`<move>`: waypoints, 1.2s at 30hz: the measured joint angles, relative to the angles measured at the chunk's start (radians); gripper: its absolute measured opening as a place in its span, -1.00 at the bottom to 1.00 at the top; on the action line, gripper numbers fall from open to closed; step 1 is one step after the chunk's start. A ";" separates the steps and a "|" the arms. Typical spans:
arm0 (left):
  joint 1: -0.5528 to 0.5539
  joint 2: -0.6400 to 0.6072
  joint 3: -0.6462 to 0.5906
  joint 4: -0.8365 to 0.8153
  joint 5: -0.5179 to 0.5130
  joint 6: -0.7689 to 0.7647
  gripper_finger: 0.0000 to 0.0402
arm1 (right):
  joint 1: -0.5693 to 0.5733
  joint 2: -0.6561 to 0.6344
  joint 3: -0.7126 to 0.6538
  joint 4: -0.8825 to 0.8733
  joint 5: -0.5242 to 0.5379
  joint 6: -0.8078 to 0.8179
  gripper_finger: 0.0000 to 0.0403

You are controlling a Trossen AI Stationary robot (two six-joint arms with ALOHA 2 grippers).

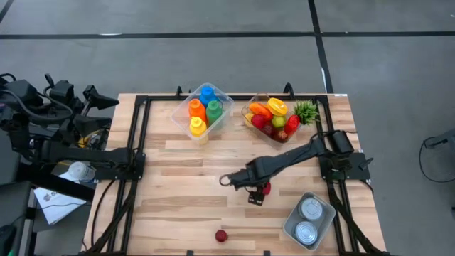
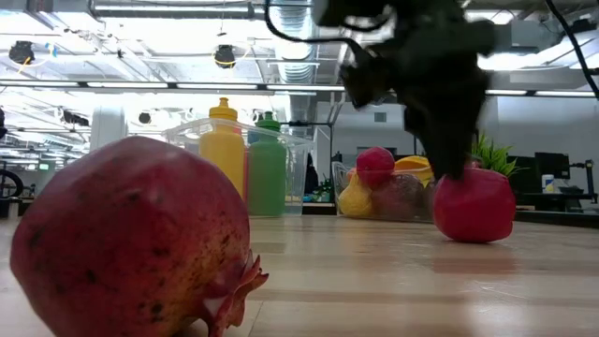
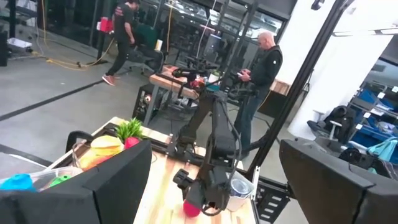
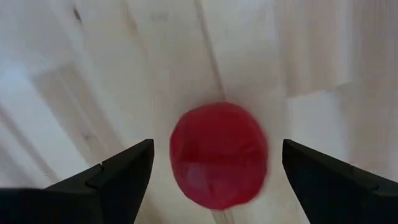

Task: Pick & Place Food Item
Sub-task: Put the red apple into the right transparent bin

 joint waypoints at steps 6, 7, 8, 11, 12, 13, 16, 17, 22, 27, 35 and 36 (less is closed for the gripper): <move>0.000 0.000 0.000 0.001 -0.001 0.020 0.70 | 0.038 -0.048 -0.205 0.188 -0.041 0.029 0.69; 0.000 0.001 0.000 0.000 -0.004 0.024 0.70 | 0.037 -0.052 -0.232 0.217 -0.041 0.033 0.69; 0.000 0.005 0.000 0.002 -0.008 0.032 0.70 | 0.035 -0.055 -0.254 0.237 -0.040 0.036 0.69; 0.000 0.013 -0.001 0.002 -0.012 0.041 0.70 | 0.033 -0.057 -0.287 0.289 -0.037 0.038 0.67; 0.000 0.017 -0.001 0.004 -0.018 0.041 0.70 | 0.036 -0.057 -0.291 0.289 -0.037 0.038 0.65; 0.000 0.018 -0.001 0.004 -0.024 0.041 0.70 | 0.041 -0.057 -0.294 0.289 -0.038 0.041 0.61; 0.000 0.030 -0.001 0.006 -0.035 0.049 0.70 | 0.051 -0.057 -0.298 0.285 -0.042 0.052 0.43; 0.000 0.035 -0.003 0.005 -0.035 0.050 0.70 | 0.055 -0.057 -0.298 0.282 -0.043 0.053 0.36; 0.000 0.040 -0.039 0.010 -0.035 0.052 0.70 | 0.067 -0.084 -0.299 0.272 -0.053 0.054 0.07; 0.000 0.040 -0.090 0.028 -0.035 0.046 0.70 | 0.074 -0.204 -0.297 0.280 -0.053 0.087 0.09; 0.000 0.040 -0.160 0.137 -0.035 0.044 0.70 | 0.072 -0.555 -0.297 0.469 0.004 0.166 0.12; 0.000 0.040 -0.167 0.147 -0.035 0.044 0.70 | 0.072 -0.600 -0.297 0.516 0.003 0.166 0.11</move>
